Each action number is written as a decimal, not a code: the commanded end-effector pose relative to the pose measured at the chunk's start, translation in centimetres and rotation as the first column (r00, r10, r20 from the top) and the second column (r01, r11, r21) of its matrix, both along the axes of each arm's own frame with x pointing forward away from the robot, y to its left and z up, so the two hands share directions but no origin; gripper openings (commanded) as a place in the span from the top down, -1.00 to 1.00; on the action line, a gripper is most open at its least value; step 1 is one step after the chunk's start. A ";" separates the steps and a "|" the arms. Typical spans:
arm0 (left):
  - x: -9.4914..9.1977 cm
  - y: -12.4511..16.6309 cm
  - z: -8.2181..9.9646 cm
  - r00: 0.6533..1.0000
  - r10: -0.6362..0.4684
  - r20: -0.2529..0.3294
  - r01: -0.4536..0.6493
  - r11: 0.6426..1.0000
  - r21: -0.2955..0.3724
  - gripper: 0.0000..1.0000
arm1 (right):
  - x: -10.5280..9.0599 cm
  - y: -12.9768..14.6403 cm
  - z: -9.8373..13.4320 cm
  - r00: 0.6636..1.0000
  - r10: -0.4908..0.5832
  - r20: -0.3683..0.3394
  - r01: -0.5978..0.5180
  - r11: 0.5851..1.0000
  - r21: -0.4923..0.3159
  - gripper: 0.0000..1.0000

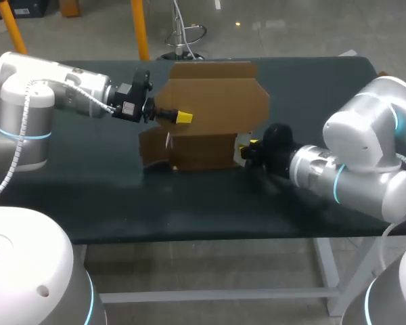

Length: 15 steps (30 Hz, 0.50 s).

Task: Assemble the packaging by folding the flat box into shape, placing the metal phone stand inside, and closing the box properly

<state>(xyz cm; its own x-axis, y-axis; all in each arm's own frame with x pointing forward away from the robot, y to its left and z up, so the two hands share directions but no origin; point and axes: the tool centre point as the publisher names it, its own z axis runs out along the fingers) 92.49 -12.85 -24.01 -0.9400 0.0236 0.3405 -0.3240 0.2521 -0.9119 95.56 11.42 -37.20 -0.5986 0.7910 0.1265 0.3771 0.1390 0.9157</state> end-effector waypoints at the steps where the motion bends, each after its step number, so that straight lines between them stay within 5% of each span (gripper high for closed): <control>1: 0.0 -0.3 -0.3 1.000 -0.005 -0.002 0.005 1.000 0.002 1.00 | 0.4 0.9 0.2 0.721 -0.661 0.206 0.692 0.676 -0.253 0.30; 9: 0.0 -0.3 -0.3 1.000 -0.005 -0.002 0.005 1.000 0.002 1.00 | 0.5 0.6 -0.1 0.645 -0.725 0.242 0.762 0.588 -0.271 0.29; 15: 0.0 -0.3 -0.3 1.000 -0.005 -0.002 0.005 1.000 0.002 1.00 | 0.5 0.6 -0.3 0.622 -0.740 0.254 0.779 0.554 -0.293 0.40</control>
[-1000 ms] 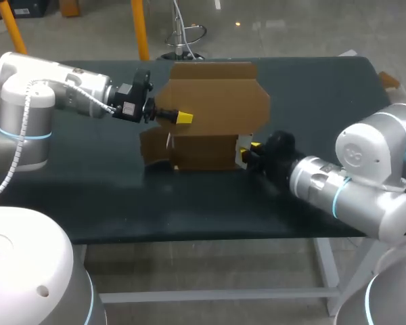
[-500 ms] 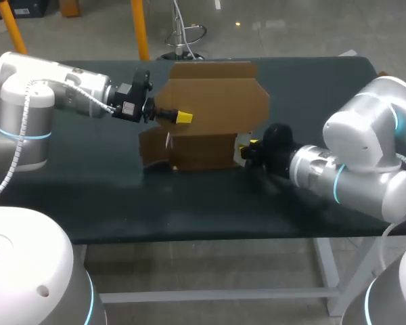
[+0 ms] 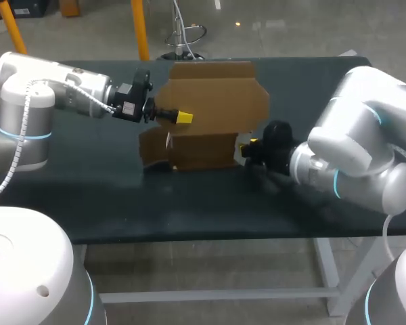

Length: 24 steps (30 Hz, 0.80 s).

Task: Assemble the packaging by folding the flat box into shape, placing the metal phone stand inside, and closing the box properly

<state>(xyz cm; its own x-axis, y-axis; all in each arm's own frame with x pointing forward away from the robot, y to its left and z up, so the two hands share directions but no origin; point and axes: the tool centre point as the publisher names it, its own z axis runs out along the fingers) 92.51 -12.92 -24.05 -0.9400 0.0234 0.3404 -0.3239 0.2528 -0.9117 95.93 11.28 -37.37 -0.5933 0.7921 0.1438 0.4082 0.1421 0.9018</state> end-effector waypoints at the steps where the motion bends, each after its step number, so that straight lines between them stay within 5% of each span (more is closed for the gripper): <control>1: 0.0 -0.2 -0.3 1.000 -0.005 -0.002 0.005 1.000 0.001 1.00 | 0.2 0.8 -0.2 0.626 -0.727 0.284 0.778 0.557 -0.290 0.41; 8: 0.0 -0.2 -0.3 1.000 -0.005 -0.002 0.005 1.000 0.001 1.00 | 0.1 1.1 -0.1 0.581 -0.746 0.326 0.811 0.497 -0.310 0.47; 24: 0.0 -0.2 -0.3 1.000 -0.005 -0.002 0.005 1.000 0.001 1.00 | -0.1 1.5 -0.4 0.538 -0.771 0.339 0.835 0.432 -0.341 0.47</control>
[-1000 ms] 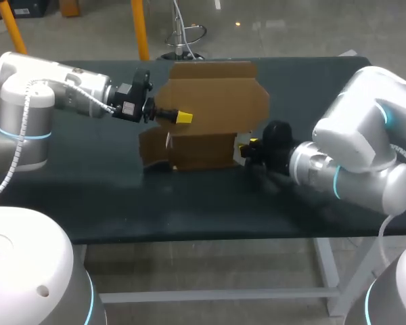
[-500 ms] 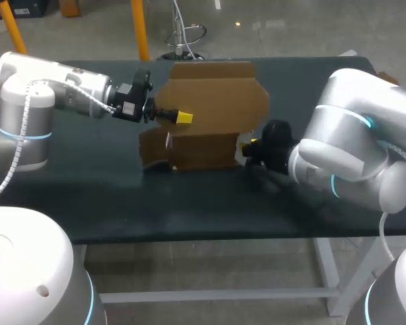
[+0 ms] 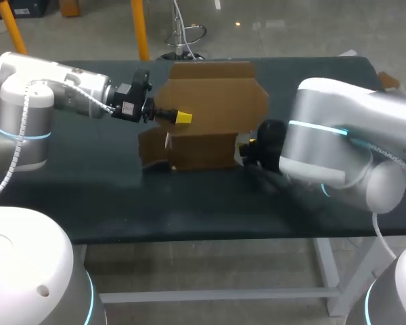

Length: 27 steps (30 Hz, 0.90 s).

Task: Assemble the packaging by folding the flat box into shape, placing the metal phone stand inside, and closing the box properly

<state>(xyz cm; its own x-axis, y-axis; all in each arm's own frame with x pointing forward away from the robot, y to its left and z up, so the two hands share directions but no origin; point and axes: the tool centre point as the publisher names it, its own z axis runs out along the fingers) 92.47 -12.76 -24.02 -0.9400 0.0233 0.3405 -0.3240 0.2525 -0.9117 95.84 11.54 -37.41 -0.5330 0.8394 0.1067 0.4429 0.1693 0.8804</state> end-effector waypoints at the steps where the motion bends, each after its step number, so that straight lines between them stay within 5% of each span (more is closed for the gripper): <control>1: 0.0 -0.4 -0.3 1.000 -0.006 -0.002 0.006 1.000 0.001 1.00 | 0.0 1.2 -0.4 0.594 -0.730 0.339 0.803 0.509 -0.311 0.50; 5: 0.0 -0.4 -0.3 1.000 -0.006 -0.002 0.006 1.000 0.001 1.00 | -0.1 1.3 -0.5 0.579 -0.740 0.341 0.812 0.488 -0.320 0.94; 10: 0.0 -0.4 -0.3 1.000 -0.006 -0.002 0.006 1.000 0.001 1.00 | -0.2 1.2 -0.3 0.561 -0.750 0.350 0.823 0.461 -0.332 1.00; 11: 0.0 -0.4 -0.3 1.000 -0.006 -0.002 0.006 1.000 0.001 0.76 | -0.3 1.2 -0.3 0.557 -0.752 0.353 0.826 0.455 -0.334 1.00; 12: 0.0 -0.4 -0.3 1.000 -0.006 -0.002 0.006 1.000 0.001 0.30 | -0.3 1.2 -0.3 0.552 -0.754 0.356 0.829 0.449 -0.335 1.00; 14: 0.0 -0.4 -0.3 1.000 -0.006 -0.002 0.006 1.000 0.001 -1.00 | -0.3 1.2 -0.3 0.545 -0.757 0.361 0.833 0.439 -0.337 1.00; 20: -0.6 1.0 1.3 0.998 0.028 0.061 -0.030 0.999 0.037 -1.00 | -0.3 1.0 -0.2 0.513 -0.770 0.379 0.851 0.399 -0.342 1.00; 27: -1.9 3.1 2.5 0.992 0.041 0.122 -0.052 0.995 0.087 -1.00 | -0.4 0.5 -0.1 0.517 -0.771 0.371 0.848 0.406 -0.340 1.00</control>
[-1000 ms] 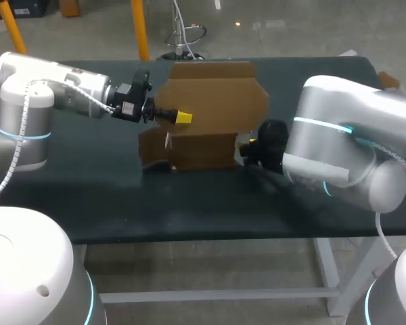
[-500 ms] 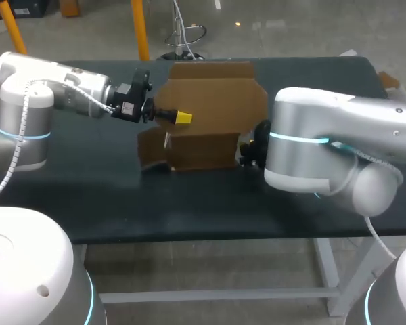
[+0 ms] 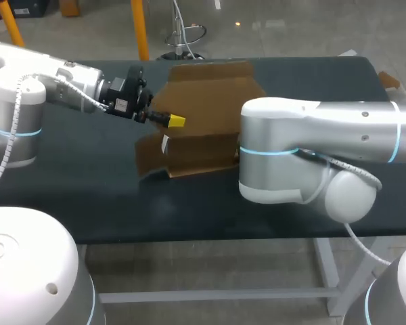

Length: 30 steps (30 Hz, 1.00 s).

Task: Assemble the packaging by folding the flat box into shape, placing the metal phone stand inside, and closing the box properly

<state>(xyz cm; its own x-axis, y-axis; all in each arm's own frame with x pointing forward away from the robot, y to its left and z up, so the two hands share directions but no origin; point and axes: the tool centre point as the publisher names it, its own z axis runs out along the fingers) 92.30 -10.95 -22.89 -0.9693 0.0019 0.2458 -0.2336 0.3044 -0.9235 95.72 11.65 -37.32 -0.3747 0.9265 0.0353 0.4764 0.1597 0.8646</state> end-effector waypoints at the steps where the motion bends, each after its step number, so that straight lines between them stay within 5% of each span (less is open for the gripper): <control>1: -2.0 1.6 1.6 0.999 0.045 0.030 -0.046 0.998 0.035 -1.00 | -0.3 0.3 -0.2 0.663 -0.681 0.311 0.747 0.579 -0.326 1.00; 30: -5.5 5.8 4.1 0.969 0.197 0.147 -0.215 0.969 0.118 -1.00 | -2.1 -2.1 0.0 0.784 -0.591 0.192 0.621 0.757 -0.204 1.00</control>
